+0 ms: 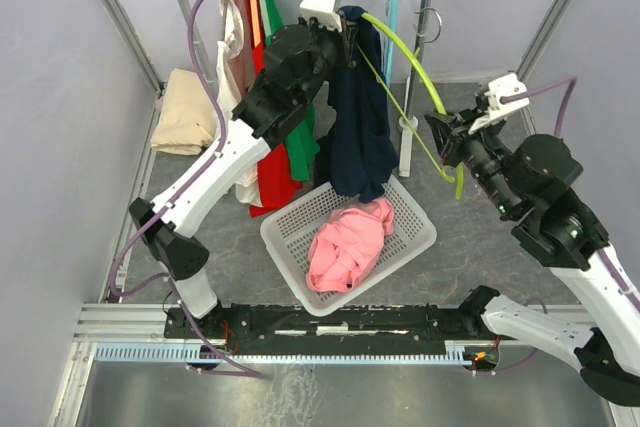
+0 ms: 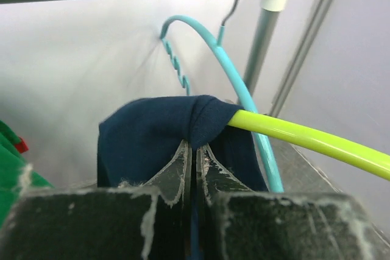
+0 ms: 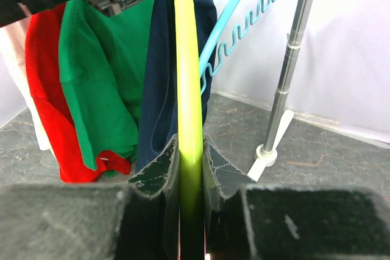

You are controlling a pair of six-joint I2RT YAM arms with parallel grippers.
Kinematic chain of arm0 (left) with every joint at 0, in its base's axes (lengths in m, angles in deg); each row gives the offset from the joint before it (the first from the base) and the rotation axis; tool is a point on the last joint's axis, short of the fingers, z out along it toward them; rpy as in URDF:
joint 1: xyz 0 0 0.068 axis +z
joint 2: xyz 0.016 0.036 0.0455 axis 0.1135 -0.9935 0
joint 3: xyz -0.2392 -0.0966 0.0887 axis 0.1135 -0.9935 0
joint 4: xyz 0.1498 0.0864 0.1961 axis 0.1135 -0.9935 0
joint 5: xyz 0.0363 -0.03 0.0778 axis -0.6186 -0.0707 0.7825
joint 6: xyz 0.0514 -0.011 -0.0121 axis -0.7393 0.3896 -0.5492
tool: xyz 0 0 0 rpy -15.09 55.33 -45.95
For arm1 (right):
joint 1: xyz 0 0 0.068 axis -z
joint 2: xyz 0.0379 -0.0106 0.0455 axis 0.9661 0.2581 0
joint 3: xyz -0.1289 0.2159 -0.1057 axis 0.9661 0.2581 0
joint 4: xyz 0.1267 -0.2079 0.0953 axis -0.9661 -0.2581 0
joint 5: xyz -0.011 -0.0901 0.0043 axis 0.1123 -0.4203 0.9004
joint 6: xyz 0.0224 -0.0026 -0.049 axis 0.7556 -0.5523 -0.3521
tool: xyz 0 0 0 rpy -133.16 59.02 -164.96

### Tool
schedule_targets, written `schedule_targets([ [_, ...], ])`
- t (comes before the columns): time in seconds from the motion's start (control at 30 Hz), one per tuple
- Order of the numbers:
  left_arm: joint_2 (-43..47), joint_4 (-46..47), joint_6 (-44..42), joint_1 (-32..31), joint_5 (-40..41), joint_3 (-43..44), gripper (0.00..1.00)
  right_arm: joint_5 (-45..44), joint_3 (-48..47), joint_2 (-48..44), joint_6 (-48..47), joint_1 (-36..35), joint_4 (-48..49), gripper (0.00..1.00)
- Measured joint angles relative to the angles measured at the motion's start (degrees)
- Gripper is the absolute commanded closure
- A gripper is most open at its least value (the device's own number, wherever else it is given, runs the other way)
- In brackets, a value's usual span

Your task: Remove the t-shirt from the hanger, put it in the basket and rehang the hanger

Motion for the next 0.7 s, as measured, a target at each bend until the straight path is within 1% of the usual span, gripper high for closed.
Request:
schedule_targets([
  [0.13,-4.9,-3.96,-0.07,0.55,3.17,7.32,0.97,0.22,0.13,-2.27,-0.74,0.0,-0.17,0.98],
  [0.23,-7.85,-5.95,-0.07,0.98,4.9,10.84,0.97,0.22,0.39,-3.3,-1.07,0.13,-0.66,0.98],
  [0.43,-9.9,-9.01,-0.04,1.25,4.59,13.42,0.97,0.24,1.07,-3.61,-1.4,0.22,-1.33,0.98],
  [0.7,-9.94,-11.04,0.04,2.12,3.04,15.13,0.97,1.49,1.16,-3.69,-1.44,0.24,-1.22,0.98],
])
